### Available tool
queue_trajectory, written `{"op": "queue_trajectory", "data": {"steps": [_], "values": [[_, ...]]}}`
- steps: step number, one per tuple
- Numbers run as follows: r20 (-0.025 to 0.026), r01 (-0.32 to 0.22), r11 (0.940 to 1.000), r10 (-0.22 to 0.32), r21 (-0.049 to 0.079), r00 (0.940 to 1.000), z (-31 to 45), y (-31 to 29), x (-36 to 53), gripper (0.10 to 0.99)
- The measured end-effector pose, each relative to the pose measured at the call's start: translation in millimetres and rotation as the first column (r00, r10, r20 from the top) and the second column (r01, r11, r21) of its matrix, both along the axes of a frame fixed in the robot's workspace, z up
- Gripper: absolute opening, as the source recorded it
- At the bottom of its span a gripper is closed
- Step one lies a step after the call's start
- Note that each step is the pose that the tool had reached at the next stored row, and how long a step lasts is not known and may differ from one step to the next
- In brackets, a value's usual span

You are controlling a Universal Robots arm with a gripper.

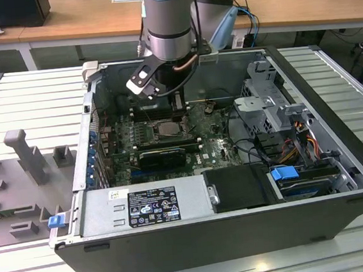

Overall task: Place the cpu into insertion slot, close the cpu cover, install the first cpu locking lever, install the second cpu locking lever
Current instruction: 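Close the cpu cover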

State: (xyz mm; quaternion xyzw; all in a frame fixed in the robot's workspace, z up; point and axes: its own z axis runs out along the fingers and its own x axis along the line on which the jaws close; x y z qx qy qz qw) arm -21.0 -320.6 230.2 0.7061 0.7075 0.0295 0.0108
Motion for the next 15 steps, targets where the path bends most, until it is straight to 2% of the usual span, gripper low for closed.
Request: {"op": "queue_trajectory", "data": {"steps": [1, 3, 6, 15], "values": [[-0.0022, 0.0, 1.0, 0.0, 0.0, 1.0, 0.0, -0.1, 2.2, 0.106], [-0.0024, 0.0, 1.0, 0.0, 0.0, 1.0, 0.1, -0.1, 2.6, 0.106], [-0.0024, 0.0, 1.0, 0.0, 0.0, 1.0, 12.7, 0.3, 2.7, 0.106], [-0.0023, 0.0, 1.0, 0.0, 0.0, 1.0, 20.6, 0.5, 2.6, 0.106]]}}
